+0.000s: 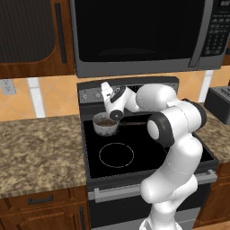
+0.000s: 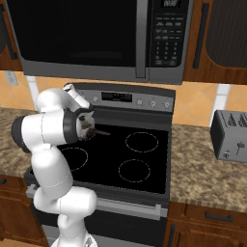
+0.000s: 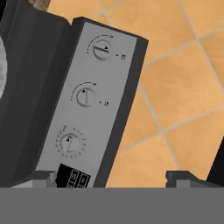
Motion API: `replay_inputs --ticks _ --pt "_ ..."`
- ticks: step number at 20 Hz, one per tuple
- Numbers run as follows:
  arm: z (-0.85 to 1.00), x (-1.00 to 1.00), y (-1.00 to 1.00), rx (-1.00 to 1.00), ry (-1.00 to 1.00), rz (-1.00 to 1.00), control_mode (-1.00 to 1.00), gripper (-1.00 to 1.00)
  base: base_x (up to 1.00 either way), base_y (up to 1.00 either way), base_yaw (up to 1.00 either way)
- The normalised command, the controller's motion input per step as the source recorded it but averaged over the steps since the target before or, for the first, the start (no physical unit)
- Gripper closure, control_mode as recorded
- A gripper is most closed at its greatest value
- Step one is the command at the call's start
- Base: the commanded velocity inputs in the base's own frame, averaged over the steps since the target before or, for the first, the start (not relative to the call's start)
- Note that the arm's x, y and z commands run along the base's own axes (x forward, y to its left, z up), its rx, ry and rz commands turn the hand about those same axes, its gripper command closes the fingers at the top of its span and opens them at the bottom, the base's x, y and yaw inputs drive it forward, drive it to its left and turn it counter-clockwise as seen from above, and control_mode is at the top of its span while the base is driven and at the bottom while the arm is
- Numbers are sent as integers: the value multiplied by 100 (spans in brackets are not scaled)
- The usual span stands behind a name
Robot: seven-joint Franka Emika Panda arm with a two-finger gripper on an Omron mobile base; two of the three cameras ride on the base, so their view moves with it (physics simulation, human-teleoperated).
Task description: Turn off the rear left burner of the stove.
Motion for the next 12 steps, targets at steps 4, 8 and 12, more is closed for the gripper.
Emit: replay_inputs --ticks 4,8,12 --pt "0 0 11 0 0 0 -100 -100 0 0 0" --pt "0 0 17 0 0 0 -100 -100 0 0 0" --pt "0 0 19 0 0 0 -100 -100 0 0 0"
